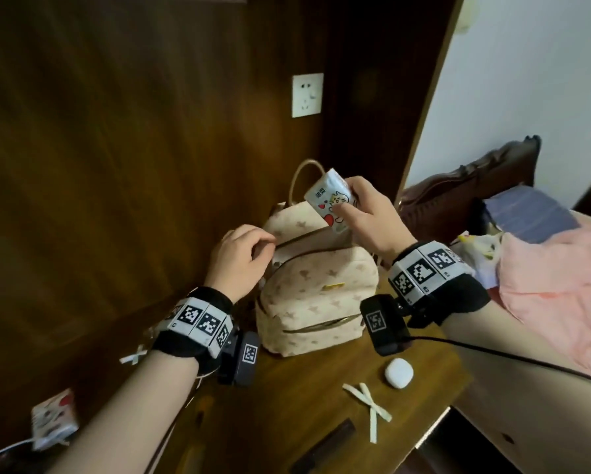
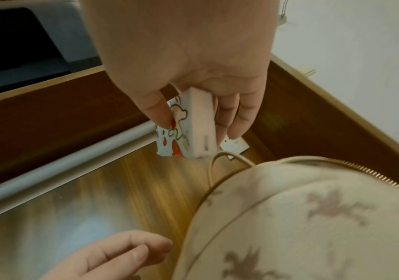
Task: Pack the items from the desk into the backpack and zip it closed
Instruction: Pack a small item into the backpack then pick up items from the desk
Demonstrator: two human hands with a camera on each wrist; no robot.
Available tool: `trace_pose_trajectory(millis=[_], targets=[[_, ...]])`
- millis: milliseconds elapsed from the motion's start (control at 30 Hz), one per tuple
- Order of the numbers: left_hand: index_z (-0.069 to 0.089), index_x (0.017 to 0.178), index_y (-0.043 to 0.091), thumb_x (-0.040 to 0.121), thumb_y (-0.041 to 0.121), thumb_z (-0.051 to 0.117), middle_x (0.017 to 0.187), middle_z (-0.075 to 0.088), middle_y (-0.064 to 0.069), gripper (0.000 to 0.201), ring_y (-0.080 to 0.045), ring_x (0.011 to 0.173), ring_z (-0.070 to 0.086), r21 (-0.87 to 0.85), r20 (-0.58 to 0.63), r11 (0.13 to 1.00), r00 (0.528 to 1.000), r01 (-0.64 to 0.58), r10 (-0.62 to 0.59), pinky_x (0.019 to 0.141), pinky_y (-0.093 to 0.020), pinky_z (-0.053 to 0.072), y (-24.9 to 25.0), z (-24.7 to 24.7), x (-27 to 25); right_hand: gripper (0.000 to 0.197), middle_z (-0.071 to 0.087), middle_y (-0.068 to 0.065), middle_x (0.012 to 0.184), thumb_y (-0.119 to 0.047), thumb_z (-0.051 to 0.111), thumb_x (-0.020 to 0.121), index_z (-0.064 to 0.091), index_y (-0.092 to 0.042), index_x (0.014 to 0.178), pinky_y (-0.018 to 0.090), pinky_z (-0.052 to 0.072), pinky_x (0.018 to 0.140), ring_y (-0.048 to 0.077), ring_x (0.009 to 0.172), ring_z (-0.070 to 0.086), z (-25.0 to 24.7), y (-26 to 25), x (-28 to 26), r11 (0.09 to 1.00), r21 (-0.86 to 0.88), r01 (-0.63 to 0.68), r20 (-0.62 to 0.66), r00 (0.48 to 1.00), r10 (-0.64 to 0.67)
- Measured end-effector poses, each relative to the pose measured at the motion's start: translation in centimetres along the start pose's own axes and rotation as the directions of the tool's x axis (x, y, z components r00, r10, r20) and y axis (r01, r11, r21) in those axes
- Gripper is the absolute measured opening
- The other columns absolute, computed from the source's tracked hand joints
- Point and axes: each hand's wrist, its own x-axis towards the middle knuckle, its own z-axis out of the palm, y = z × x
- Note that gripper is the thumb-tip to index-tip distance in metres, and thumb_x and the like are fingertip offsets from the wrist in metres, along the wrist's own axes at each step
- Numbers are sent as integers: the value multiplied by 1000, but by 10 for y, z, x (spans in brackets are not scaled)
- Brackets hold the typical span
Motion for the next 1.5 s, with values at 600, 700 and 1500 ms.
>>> trace_pose_trajectory(millis=[600,700,1500], targets=[[34,137,37,51,75,57,151,-24,22,98,-8,138,-30,62,253,997,967,-35,18,113,-37,-7,2,66,8,35,62,7,112,-17,59,88,50,-12,121,38,52,86,21,100,61,-9,47,48,974,-145,174,251,959,-134],[35,138,32,50,75,61,152,-25,19,101,-6,136,-34,52,252,999,968,-3,-10,115,-45,-3,1,72,3,36,62,8,115,-19,58,90,48,-11,123,39,53,86,22,102,61,0,48,52,973,-161,163,271,956,-115],[69,95,28,65,35,78,158,8,1,33,-34,129,26,526,164,845,986,-96,10,89,-53,45,-24,80,18,33,62,-4,110,-16,61,86,54,-18,119,22,44,87,9,101,55,70,135,-2,999,26,-23,125,992,20]])
